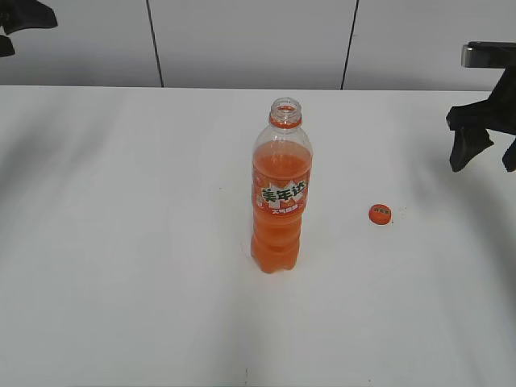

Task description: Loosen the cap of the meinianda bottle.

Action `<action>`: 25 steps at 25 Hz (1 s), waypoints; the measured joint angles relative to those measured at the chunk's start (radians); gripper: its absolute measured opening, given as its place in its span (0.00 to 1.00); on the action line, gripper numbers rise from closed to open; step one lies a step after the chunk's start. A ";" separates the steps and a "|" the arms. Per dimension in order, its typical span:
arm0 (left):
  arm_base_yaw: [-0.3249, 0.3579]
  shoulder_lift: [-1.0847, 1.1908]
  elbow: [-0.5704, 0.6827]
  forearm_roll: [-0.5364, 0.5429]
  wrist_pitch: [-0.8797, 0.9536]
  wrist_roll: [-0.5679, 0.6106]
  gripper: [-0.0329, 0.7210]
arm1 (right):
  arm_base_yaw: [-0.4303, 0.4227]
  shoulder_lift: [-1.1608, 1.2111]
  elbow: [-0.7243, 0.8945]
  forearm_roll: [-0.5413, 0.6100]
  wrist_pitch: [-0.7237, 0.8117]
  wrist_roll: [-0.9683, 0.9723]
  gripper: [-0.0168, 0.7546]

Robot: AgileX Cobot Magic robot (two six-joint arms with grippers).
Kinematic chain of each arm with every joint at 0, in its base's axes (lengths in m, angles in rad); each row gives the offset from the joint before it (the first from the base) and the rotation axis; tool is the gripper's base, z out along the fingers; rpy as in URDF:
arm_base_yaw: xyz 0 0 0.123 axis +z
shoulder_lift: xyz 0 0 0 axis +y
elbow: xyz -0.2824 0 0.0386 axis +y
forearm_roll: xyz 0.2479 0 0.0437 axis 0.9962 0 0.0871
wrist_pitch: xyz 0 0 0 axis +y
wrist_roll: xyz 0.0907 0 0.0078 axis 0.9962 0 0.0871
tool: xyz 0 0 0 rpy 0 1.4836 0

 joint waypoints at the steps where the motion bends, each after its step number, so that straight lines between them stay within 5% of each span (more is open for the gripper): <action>1: 0.000 0.000 0.000 0.000 0.001 0.000 0.78 | 0.000 0.000 0.000 0.000 0.000 0.000 0.78; 12: -0.030 0.001 0.000 -0.042 0.049 0.059 0.78 | 0.000 0.000 0.000 0.000 0.000 0.001 0.78; 25: -0.040 0.002 0.090 -0.827 0.028 0.825 0.78 | 0.000 0.000 0.000 0.000 0.000 0.001 0.78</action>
